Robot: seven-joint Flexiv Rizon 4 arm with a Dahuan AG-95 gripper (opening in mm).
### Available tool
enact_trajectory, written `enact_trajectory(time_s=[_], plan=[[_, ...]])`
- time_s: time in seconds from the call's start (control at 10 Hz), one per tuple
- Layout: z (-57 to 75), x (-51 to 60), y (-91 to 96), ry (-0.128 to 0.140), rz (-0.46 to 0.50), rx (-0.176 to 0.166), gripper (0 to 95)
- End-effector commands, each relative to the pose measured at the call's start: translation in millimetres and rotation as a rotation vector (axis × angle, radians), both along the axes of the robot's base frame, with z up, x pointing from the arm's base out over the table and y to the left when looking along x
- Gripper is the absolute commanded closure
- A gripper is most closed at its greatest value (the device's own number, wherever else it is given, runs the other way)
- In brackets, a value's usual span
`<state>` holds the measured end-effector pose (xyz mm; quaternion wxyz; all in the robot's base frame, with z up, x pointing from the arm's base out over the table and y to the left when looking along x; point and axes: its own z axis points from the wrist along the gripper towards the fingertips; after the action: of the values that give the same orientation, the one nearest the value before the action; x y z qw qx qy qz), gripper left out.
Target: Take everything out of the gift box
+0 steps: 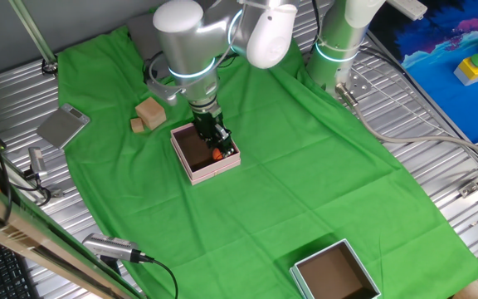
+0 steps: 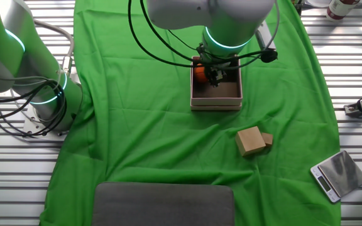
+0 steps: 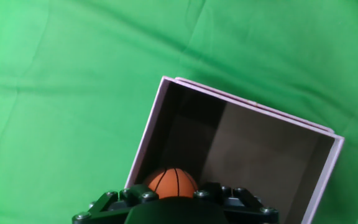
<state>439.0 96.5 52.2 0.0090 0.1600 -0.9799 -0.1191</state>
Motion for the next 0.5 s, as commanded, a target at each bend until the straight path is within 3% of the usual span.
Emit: enact_trajectory(time_s=[0.1,0.2,0.3,0.5], plan=[[-1.9,0.3,-0.6,0.007,-0.016,0.004,57.0],[-2.0,0.4,-0.5,0.016,-0.031,0.025,57.0],[-2.2,0.6,-0.2,0.023,-0.045,0.046,76.0],[-2.4,0.8,-0.1,0.023,-0.045,0.042,76.0]])
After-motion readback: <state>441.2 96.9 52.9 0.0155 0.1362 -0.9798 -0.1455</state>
